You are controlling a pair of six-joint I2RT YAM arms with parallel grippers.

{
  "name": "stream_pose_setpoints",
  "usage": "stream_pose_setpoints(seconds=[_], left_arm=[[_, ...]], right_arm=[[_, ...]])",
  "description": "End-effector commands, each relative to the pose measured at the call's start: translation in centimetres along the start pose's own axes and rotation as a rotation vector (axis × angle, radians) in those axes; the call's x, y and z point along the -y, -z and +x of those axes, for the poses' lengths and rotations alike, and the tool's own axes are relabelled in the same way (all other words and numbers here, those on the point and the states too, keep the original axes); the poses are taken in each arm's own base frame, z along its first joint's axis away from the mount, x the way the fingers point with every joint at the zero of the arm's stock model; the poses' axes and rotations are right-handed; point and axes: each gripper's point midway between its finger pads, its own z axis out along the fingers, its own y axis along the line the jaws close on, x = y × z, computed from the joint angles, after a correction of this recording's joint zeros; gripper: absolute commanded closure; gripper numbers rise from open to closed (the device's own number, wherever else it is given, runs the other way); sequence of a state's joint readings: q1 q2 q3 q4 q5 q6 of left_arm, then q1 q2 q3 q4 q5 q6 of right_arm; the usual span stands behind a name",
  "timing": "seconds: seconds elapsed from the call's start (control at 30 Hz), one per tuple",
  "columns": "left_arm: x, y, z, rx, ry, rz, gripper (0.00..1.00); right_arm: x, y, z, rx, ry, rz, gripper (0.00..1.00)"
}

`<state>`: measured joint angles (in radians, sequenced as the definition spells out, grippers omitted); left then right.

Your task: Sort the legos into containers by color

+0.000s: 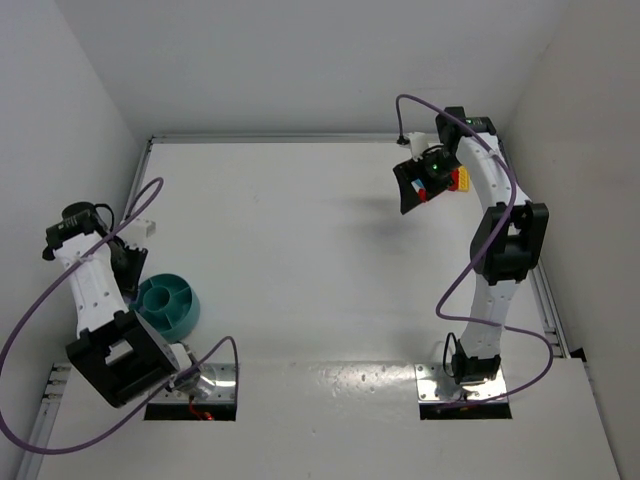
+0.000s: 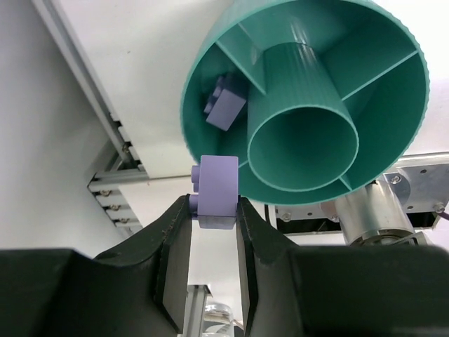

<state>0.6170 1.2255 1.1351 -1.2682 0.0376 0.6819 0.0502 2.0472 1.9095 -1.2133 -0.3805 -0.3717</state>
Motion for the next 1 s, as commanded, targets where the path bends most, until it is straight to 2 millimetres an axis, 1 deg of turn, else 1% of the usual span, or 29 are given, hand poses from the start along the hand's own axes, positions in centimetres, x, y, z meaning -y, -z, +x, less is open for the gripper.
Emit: stream_pose_setpoints(seconds=[0.0,0.13,0.17,0.23,0.33,0.37,0.43,0.53,0.57,0.6,0.63,0.67,0.7,0.77,0.8,0.83,0.87,0.9,0.93,0.97], left_arm=[[-0.1,-0.8,-0.6,0.033,-0.020,0.023,0.91],[-0.1,-1.6,-0.6,0.027,-0.020,0.029,0.88],[-0.1,-2.0,-0.5,0.019,-0.019,0.037,0.84],[-0.2,-2.2,-0.7,0.018,-0.019,0.038,0.83],[-0.5,-2.5,-0.7,0.018,-0.020,0.025,0.73],[-0.5,-2.5,-0.7,0.018,-0.020,0.025,0.67],[-0.5,-2.6,-0.7,0.012,-0.028,0.031,0.59],[-0.9,-2.5,-1.0,0.025,-0.038,0.018,0.55],[-0.7,-2.5,-1.2,0.033,-0.038,0.026,0.52],[-0.9,-2.1,-1.4,0.045,-0.040,0.013,0.50],[-0.8,-2.1,-1.5,0.054,-0.040,0.021,0.47],[-0.8,-2.1,-1.5,0.054,-0.040,0.021,0.42],[-1.0,-1.7,-2.1,0.078,-0.041,0.014,0.42],[-1.1,-0.9,-2.5,0.090,-0.042,0.015,0.40],[-1.7,0.2,-3.7,0.139,-0.047,-0.002,0.40],[-2.1,0.9,-4.4,0.168,-0.050,-0.016,0.40],[-2.3,1.9,-5.1,0.195,-0.043,-0.025,0.39],[-2.6,3.1,-5.9,0.233,-0.048,-0.037,0.36],[-3.6,5.5,-8.2,0.324,-0.064,-0.068,0.30],[-3.5,7.0,-9.0,0.369,-0.063,-0.068,0.17]], right_arm=[[-0.3,1.1,-0.6,0.026,0.031,0.026,0.00],[-0.1,1.1,-0.5,0.022,0.031,0.033,0.00],[-0.1,1.1,-0.5,0.022,0.031,0.034,0.00],[0.0,1.1,-0.4,0.017,0.021,0.041,0.00],[0.2,1.1,-0.5,0.020,0.024,0.054,0.00],[0.4,1.1,-0.5,0.016,0.024,0.062,0.00],[0.5,1.1,-0.7,0.023,0.028,0.066,0.02],[1.0,0.9,-0.6,0.022,0.011,0.091,0.03],[1.0,0.9,-0.6,0.022,0.011,0.091,0.03],[1.3,0.9,-0.1,0.009,-0.011,0.098,0.03],[1.4,0.6,0.1,0.007,-0.012,0.097,0.04],[1.3,0.7,0.2,0.007,-0.012,0.097,0.04],[1.3,0.8,0.4,0.007,-0.010,0.108,0.04],[1.3,0.8,0.7,0.003,-0.011,0.116,0.05],[1.6,0.8,0.6,0.005,-0.008,0.131,0.06],[1.6,1.1,0.9,0.002,-0.008,0.140,0.08],[2.0,0.9,1.1,-0.009,-0.008,0.160,0.08],[2.4,1.4,0.8,0.015,-0.008,0.176,0.09],[2.5,1.7,0.9,0.021,-0.013,0.195,0.09],[3.2,1.8,1.5,0.014,-0.021,0.224,0.10]])
